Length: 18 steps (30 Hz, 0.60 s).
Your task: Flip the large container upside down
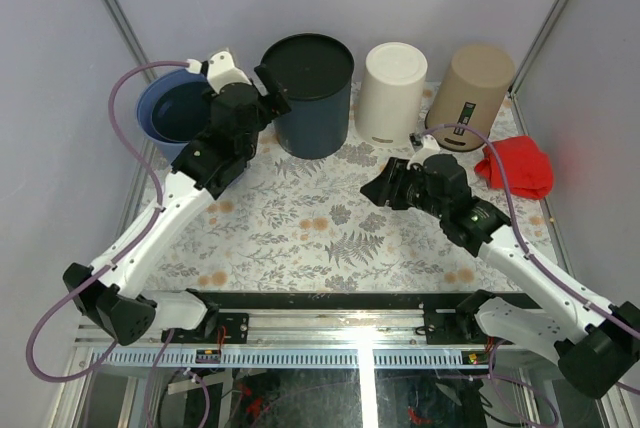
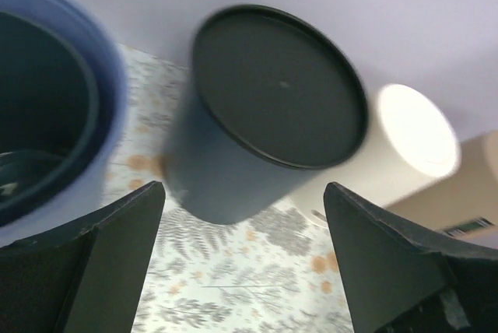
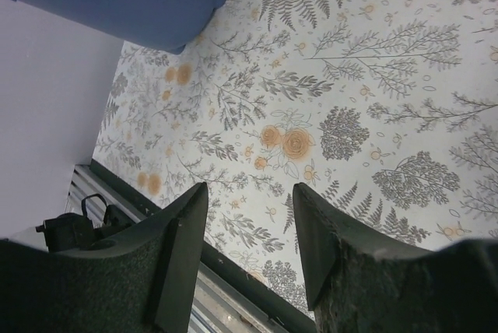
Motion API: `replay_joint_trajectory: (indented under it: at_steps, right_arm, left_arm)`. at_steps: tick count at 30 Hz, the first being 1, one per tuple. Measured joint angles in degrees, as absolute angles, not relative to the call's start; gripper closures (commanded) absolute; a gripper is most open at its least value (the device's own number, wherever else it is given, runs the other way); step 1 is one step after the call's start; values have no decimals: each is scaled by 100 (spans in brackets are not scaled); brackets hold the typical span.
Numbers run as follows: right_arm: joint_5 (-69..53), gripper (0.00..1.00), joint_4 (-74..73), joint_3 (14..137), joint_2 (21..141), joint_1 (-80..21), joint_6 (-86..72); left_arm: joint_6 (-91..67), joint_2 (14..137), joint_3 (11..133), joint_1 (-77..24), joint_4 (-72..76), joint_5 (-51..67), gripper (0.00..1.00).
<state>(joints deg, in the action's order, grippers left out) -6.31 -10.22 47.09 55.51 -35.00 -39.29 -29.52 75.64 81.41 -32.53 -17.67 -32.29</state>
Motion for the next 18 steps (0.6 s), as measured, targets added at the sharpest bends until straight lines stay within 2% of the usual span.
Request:
replay_joint_trajectory:
  at_steps: [9,18]
  right_arm:
    - [-1105,46,-580,4711,5878,-3500,-3942]
    - [-1170,46,-526,4703,5802,-3500,-3944]
  left_arm:
    - [-2493,7738,8191,-2141,-2539,-3424,19]
    - [-2515,8514,8910,-1363,-2906,-2829,23]
